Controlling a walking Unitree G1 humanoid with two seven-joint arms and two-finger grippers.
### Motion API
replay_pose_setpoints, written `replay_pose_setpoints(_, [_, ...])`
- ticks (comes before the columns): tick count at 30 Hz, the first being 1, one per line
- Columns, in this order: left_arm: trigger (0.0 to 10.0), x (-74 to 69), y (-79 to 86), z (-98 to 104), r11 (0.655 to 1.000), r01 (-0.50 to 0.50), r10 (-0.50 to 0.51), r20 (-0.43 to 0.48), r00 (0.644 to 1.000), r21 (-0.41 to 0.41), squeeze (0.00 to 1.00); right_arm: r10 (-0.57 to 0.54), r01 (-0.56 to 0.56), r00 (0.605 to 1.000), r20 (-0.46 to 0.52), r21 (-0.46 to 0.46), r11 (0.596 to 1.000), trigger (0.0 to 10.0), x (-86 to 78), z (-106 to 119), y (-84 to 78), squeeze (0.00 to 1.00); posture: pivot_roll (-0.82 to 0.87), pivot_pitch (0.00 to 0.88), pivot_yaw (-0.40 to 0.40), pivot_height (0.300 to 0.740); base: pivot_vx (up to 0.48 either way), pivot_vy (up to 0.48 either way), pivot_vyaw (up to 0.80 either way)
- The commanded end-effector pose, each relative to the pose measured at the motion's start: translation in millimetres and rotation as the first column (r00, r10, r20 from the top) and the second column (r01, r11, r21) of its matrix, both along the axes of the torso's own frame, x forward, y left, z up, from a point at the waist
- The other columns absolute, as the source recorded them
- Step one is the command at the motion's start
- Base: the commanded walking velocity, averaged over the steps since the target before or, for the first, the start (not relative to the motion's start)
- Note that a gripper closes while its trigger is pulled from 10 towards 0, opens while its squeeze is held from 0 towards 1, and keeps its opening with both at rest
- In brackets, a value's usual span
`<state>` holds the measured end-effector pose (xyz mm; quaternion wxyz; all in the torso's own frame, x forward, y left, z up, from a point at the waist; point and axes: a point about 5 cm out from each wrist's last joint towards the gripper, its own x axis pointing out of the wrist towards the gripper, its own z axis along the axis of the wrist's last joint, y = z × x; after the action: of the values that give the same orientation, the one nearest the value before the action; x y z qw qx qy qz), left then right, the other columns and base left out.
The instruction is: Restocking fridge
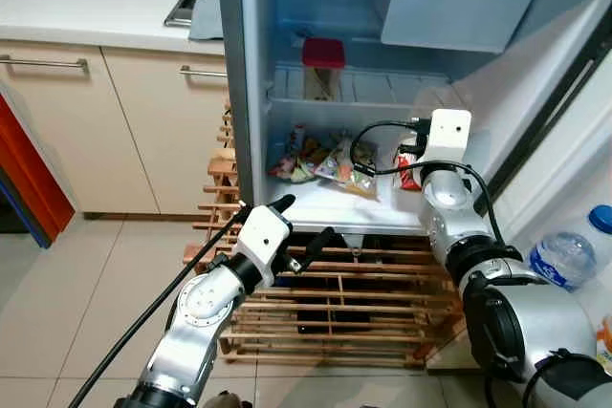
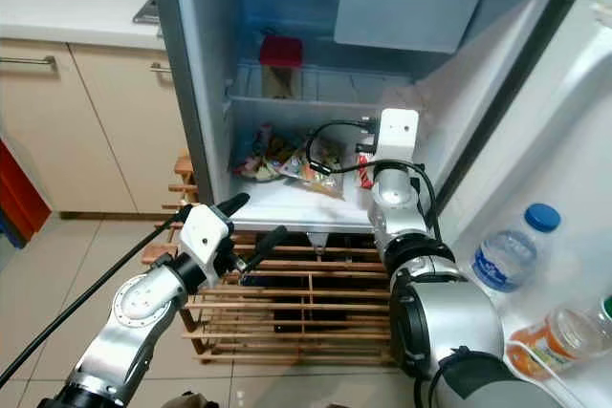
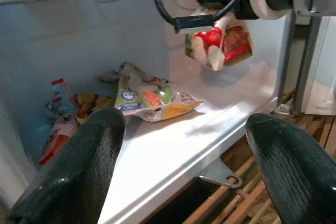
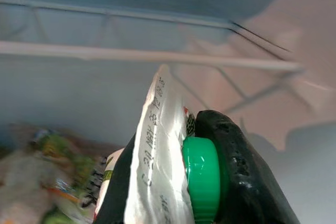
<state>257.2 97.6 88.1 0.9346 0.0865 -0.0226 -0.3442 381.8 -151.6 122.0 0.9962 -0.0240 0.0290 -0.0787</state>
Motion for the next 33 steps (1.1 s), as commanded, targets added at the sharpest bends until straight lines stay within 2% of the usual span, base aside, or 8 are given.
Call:
replay_pose_setpoints(1, [10.0,-0.2,-2.3,4.3,1.0,0.006,-0.006,0.018,1.0,0.014,0.0,0.013,-0.013,1.0,0.003,0.002,1.0,0.0,-2.8,-3.9,2.7,0.0,0.11,0.0,-0.075,0.74,0.0,0.0,0.0])
replay_pose_setpoints(5, [10.0,-5.1,-2.3,3.0,1.0,0.013,-0.013,0.01,1.0,0.027,0.0,0.03,-0.027,0.999,-0.045,0.046,0.999,0.0,-5.7,-13.5,7.8,0.0,0.11,0.001,-0.064,0.74,0.0,0.0,0.0])
replay_pose_setpoints(10, [10.0,-15.9,3.3,-2.2,0.998,0.004,-0.004,-0.013,1.0,0.057,0.0,0.038,-0.026,0.994,-0.107,0.102,0.994,0.0,-6.4,-20.2,13.3,0.0,0.13,0.052,-0.053,0.74,0.0,0.0,0.0])
replay_pose_setpoints(16, [10.0,-29.1,7.3,-1.3,0.998,-0.011,0.012,-0.025,1.0,0.058,0.0,0.009,0.003,0.994,-0.112,0.105,0.994,0.0,-6.2,-19.8,14.2,0.0,0.14,0.114,-0.053,0.74,0.0,0.0,0.0])
replay_pose_setpoints(18, [10.0,-35.1,8.3,0.1,0.998,-0.022,0.024,-0.031,0.999,0.053,0.0,-0.016,0.023,0.995,-0.095,0.072,0.997,0.0,-5.3,-16.7,11.2,0.0,0.15,0.143,-0.052,0.74,0.0,0.0,0.0])
replay_pose_setpoints(25, [10.0,-53.0,8.5,-0.2,0.998,-0.036,0.039,-0.068,0.997,0.046,0.0,-0.103,0.101,0.995,-0.006,-0.146,0.984,0.0,-1.8,-1.9,-6.2,0.0,0.16,0.187,-0.05,0.74,0.0,0.0,0.0])
replay_pose_setpoints(28, [10.0,-54.6,8.7,0.1,0.998,-0.038,0.041,-0.071,0.997,0.046,0.0,-0.109,0.108,0.994,0.001,-0.159,0.981,0.0,-1.5,-0.7,-8.0,0.0,0.16,0.191,-0.05,0.74,0.0,0.0,0.0])
replay_pose_setpoints(33, [10.0,-59.3,10.2,3.4,0.998,-0.048,0.051,-0.077,0.996,0.05,0.0,-0.11,0.119,0.993,0.052,-0.238,0.964,0.0,0.9,8.4,-13.7,0.0,0.18,0.211,-0.048,0.74,0.0,0.0,0.0])
